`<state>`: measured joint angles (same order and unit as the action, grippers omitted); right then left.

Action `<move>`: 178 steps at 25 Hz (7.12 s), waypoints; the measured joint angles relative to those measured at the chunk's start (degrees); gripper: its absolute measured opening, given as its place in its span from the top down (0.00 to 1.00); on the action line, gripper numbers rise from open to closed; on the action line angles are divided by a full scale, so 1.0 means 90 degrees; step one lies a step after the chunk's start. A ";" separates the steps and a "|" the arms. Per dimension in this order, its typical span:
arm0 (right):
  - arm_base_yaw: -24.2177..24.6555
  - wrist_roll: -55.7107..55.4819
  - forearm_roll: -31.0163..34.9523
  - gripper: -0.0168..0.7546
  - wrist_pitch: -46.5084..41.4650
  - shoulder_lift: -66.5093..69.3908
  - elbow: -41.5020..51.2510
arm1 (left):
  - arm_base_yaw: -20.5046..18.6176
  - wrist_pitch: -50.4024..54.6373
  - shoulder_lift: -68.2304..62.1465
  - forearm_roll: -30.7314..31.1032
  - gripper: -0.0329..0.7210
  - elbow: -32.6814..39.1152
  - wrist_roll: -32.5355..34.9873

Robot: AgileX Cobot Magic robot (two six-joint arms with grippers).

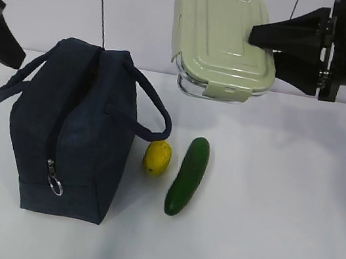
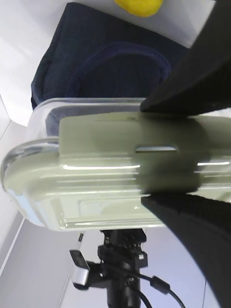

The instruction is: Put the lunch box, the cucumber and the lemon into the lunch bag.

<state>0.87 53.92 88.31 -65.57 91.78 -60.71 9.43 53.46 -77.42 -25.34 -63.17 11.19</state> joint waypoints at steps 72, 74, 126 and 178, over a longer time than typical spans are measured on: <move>-0.1921 -0.0007 0.0753 0.54 0.1783 0.1609 -0.0552 | 0.0533 0.0221 -0.1654 -0.0680 0.94 -0.0877 0.0636; -0.1921 0.0003 0.0723 0.54 0.1881 0.1609 -0.0552 | 0.0533 0.0221 -0.1632 -0.0718 0.94 -0.0877 0.0636; -0.2189 0.0385 0.1177 0.54 0.1996 0.2531 -0.0798 | 0.0533 0.0187 -0.2367 -0.3392 0.94 -0.0900 0.1802; -0.1706 0.0673 0.0762 0.49 0.0121 0.2116 -0.0852 | -0.0197 0.0665 -0.2483 -0.3133 0.94 -0.0900 0.1727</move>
<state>-14.49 59.97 95.17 -64.49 110.83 -68.38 7.66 59.45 -99.77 -53.54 -71.27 26.74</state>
